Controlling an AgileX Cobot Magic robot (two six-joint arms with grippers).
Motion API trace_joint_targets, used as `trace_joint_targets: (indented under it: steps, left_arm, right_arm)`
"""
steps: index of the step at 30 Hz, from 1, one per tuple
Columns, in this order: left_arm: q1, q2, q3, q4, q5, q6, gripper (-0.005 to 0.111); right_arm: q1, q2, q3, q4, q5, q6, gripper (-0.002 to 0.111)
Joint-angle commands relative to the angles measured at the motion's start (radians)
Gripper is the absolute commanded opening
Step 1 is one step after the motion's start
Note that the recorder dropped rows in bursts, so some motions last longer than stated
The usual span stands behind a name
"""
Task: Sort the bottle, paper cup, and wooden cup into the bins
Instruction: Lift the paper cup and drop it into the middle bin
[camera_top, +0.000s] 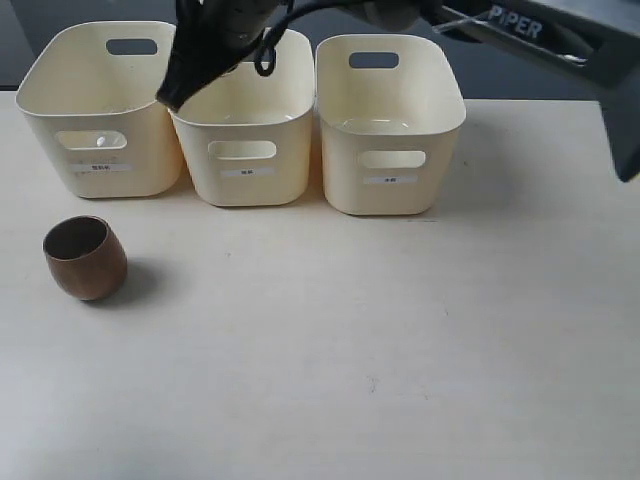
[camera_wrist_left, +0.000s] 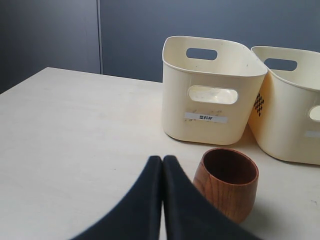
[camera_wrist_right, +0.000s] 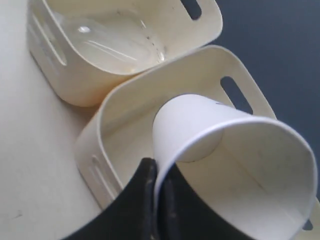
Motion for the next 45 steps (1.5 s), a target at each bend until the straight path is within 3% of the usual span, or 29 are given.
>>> trace_joint_targets:
  steps: [1, 15, 20, 23, 37, 41, 45]
  left_arm:
    - [-0.003, -0.005, -0.004, 0.003, -0.004, -0.001, 0.000]
    - [-0.003, -0.005, -0.004, 0.003, -0.004, -0.001, 0.000]
    - [-0.003, -0.005, -0.004, 0.003, -0.004, -0.001, 0.000]
    - [-0.003, -0.005, -0.004, 0.003, -0.004, -0.001, 0.000]
    - [-0.003, -0.005, -0.004, 0.003, -0.004, -0.001, 0.000]
    - [-0.003, -0.005, -0.004, 0.003, -0.004, -0.001, 0.000]
    - [-0.003, -0.005, -0.004, 0.003, -0.004, -0.001, 0.000]
  right_arm:
    - [-0.061, 0.052, -0.005, -0.004, -0.042, 0.046, 0.002]
    - [-0.097, 0.142, -0.005, 0.029, -0.066, 0.025, 0.003]
    - [-0.097, 0.146, -0.005, 0.043, -0.066, 0.023, 0.028]
    - [-0.097, 0.146, -0.005, 0.048, -0.066, 0.024, 0.037]
    - [-0.040, 0.049, -0.005, 0.051, -0.076, 0.021, 0.037]
    - [0.046, -0.009, -0.005, 0.165, -0.076, -0.176, 0.037]
    - [0.145, -0.007, -0.005, 0.442, -0.032, -0.575, 0.037]
